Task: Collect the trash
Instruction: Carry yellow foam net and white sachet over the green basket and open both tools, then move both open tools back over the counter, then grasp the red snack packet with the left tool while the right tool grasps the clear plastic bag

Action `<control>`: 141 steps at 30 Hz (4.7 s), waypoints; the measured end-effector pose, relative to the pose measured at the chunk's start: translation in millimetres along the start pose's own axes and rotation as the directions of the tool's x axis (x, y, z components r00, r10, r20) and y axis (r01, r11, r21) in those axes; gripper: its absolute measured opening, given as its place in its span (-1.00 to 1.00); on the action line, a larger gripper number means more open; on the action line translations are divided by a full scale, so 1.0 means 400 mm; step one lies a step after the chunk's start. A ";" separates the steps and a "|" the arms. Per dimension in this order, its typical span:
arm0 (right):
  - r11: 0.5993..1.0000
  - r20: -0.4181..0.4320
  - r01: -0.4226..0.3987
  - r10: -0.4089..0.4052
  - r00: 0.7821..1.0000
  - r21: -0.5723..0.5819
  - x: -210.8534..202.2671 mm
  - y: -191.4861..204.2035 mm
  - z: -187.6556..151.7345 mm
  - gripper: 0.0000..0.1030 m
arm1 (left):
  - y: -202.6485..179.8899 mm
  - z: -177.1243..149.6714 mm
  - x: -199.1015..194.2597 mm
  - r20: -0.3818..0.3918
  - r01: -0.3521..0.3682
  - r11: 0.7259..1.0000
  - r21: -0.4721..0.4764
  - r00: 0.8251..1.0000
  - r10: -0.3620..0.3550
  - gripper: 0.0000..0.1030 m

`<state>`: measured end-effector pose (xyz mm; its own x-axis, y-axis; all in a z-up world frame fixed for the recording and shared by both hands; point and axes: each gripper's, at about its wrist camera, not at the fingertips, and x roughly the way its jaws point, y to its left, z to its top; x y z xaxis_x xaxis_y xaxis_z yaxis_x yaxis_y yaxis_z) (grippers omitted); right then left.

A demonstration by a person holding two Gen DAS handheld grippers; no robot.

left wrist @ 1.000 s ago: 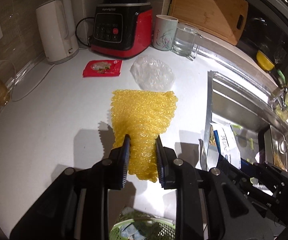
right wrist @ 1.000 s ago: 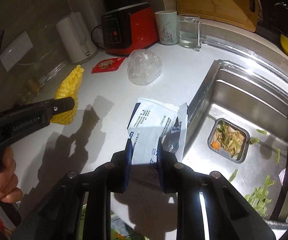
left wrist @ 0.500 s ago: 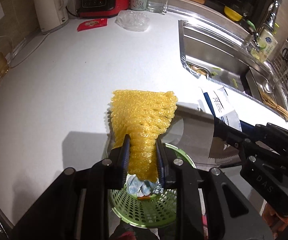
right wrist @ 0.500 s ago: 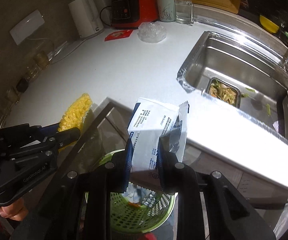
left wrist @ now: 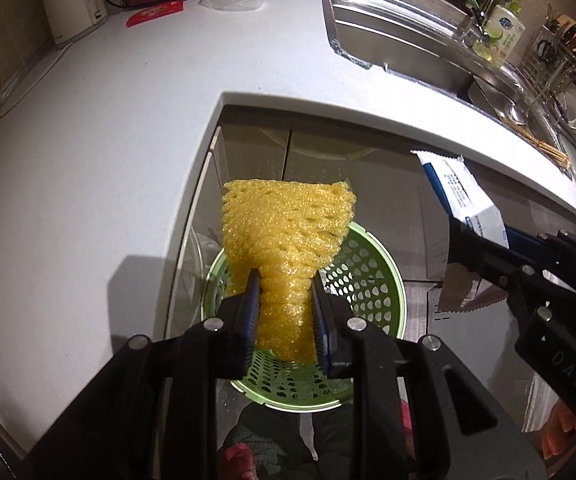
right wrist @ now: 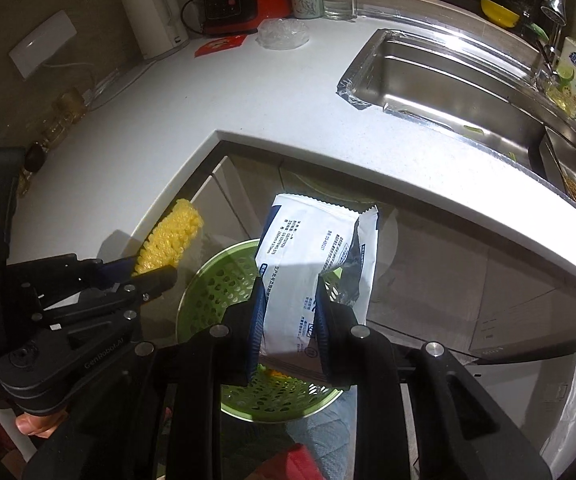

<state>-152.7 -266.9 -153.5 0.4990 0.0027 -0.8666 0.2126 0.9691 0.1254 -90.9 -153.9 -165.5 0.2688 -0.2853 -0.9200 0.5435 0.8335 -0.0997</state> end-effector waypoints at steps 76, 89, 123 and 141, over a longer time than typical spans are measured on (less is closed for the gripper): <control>0.989 0.129 -0.017 0.035 0.991 -0.144 0.054 0.026 0.343 0.95 | 0.289 0.305 -0.146 0.233 -0.103 0.956 -0.273 0.958 0.170 0.85; 0.982 0.164 -0.015 0.046 0.985 -0.188 0.274 0.026 0.721 0.95 | 0.456 0.728 0.044 0.233 -0.086 0.956 -0.279 0.960 0.154 0.85; 0.992 0.070 -0.083 0.090 0.993 -0.094 0.626 -0.037 1.016 -0.75 | 0.589 1.052 0.321 0.232 -0.181 0.959 -0.217 0.945 0.231 0.85; 0.972 0.080 -0.179 0.193 0.978 -0.153 0.513 -0.051 0.937 -0.69 | 0.621 1.102 0.438 0.100 0.034 0.862 0.506 0.990 -0.098 0.85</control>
<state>260.1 -378.6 -153.0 0.5963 0.1698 -0.7846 -0.0117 0.9791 0.2030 441.8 -205.5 -184.5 0.2925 -0.4120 -0.8630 0.8800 0.4692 0.0743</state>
